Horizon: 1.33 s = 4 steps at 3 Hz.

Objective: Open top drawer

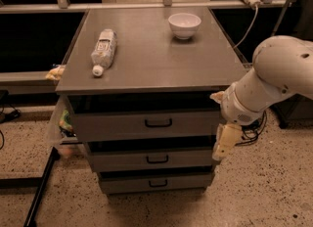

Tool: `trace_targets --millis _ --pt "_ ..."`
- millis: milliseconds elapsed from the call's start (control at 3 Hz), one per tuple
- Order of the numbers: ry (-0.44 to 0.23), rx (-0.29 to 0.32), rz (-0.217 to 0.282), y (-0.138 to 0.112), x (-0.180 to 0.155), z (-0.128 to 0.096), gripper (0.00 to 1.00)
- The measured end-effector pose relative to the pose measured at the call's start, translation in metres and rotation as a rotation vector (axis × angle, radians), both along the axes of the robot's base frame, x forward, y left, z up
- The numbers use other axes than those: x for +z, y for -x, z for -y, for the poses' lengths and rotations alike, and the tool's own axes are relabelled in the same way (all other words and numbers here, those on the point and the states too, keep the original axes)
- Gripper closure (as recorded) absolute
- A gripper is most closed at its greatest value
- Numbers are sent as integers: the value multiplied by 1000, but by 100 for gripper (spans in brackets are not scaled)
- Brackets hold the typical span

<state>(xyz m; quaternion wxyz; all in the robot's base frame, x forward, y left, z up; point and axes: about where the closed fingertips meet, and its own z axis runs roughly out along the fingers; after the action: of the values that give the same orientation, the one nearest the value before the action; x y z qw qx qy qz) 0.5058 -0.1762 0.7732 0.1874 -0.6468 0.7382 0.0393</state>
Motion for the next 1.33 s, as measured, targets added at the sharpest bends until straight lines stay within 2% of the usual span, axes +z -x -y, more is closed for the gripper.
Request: trace_targets --millis 667,1333 --pt "36 -49 40 -12 -27 26 0" --pt "-27 -58 31 -40 -62 32 0"
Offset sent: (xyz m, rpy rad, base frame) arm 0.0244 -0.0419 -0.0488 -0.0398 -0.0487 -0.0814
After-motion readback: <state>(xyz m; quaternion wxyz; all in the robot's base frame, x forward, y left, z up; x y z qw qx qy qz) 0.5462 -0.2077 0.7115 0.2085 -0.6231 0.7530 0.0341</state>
